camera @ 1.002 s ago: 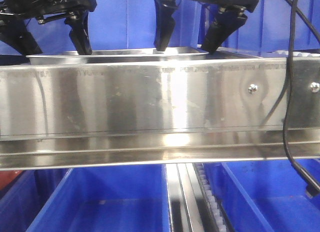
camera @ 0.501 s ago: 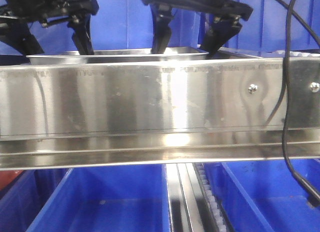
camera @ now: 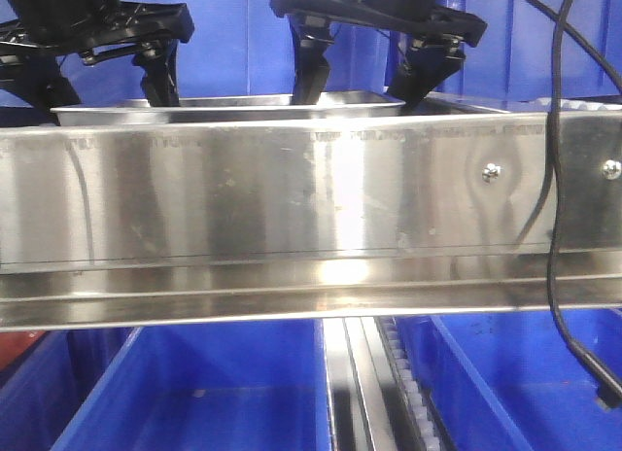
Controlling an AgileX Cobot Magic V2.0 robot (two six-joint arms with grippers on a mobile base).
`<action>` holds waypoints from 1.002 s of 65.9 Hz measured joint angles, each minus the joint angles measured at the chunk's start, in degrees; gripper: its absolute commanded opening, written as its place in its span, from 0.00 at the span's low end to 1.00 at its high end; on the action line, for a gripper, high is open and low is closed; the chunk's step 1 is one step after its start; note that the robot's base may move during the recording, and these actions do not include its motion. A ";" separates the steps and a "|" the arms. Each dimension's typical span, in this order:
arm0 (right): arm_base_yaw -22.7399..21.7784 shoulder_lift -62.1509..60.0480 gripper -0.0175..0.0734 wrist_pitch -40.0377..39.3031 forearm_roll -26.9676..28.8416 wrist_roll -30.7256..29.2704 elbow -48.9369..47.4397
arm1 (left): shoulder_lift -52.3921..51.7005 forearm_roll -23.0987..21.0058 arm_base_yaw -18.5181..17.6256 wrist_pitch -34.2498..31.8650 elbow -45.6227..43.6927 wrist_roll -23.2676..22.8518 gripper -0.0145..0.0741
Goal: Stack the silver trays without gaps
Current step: 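Lower both grippers onto opposite rims of the silver tray and close, then lift the silver tray with both grippers up off the shelf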
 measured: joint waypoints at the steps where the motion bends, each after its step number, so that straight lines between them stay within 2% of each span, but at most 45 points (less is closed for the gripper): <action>1: 0.00 0.00 0.63 0.00 0.00 0.00 0.00 | 0.00 0.00 0.00 0.00 0.00 0.00 0.60; 7: 0.00 0.07 0.54 0.12 -0.13 0.00 0.00 | 0.00 0.00 0.00 0.00 0.00 0.00 0.48; 15: 0.00 0.22 0.34 0.62 -0.98 0.11 0.00 | 0.00 0.88 0.00 0.45 0.00 0.00 0.21; 19: -0.34 0.22 0.25 1.17 -1.89 0.11 0.00 | 0.00 1.54 0.13 0.57 0.00 -0.27 0.12; 23: -0.56 0.27 0.13 1.57 -2.92 0.28 0.00 | 0.00 2.19 0.33 0.55 -0.11 -0.65 0.16; 25: -0.68 0.27 0.10 1.56 -3.10 0.38 0.00 | 0.00 2.19 0.34 0.70 -0.21 -0.92 0.16; 66: -0.76 0.27 0.12 1.30 -3.23 1.54 0.00 | 0.00 2.19 0.42 0.94 -0.21 -1.27 0.14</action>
